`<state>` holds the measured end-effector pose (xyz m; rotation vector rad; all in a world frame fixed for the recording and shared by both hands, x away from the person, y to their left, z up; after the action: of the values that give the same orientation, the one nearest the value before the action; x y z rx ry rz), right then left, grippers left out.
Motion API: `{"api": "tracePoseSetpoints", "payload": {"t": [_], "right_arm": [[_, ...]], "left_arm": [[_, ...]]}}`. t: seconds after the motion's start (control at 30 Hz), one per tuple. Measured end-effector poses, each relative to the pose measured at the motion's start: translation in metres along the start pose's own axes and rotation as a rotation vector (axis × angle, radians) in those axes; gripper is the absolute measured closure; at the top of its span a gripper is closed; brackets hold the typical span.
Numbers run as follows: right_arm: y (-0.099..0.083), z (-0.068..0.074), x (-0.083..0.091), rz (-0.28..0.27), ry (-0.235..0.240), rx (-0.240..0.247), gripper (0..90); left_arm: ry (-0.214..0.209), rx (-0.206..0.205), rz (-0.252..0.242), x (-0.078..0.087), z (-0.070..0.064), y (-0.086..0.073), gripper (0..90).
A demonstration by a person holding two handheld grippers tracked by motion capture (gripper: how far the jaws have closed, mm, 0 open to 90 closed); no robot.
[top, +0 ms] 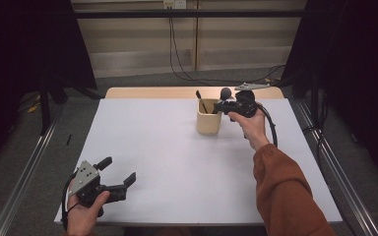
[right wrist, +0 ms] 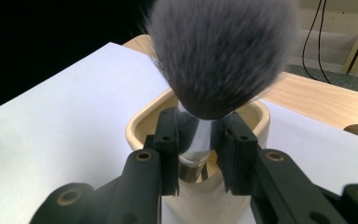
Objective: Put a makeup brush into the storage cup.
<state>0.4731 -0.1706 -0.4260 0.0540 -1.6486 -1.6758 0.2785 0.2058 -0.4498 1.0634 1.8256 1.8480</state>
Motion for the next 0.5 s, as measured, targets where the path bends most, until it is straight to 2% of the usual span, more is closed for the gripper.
{"api": "tracePoseSetpoints", "payload": {"t": [0.13,0.27,0.5], "right_arm": [[-0.0022,-0.0006,0.0007,-0.015,-0.005,-0.002,68.6],[-0.0050,-0.0024,0.0016,-0.020,-0.024,-0.010,59.6],[-0.0055,-0.0039,0.0041,-0.039,-0.045,-0.012,33.7]], "left_arm": [[0.000,-0.001,0.001,0.0003,0.0001,-0.0002,3.0],[0.000,0.003,-0.001,0.0003,0.0000,-0.0001,3.0],[-0.001,-0.001,0.000,0.0000,0.0003,0.0002,3.0]]}}
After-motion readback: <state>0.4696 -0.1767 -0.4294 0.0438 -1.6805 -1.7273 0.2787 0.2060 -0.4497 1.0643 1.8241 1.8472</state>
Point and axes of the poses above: each handheld gripper's, and its own axes: x roughly backward along the jaws, y roughly out of its top, z roughly to its left, the point moved 6 cm from there along -x, roughly forward along the jaws, and after that the axes turned 6 degrees about -y, right-handed, at the moved point
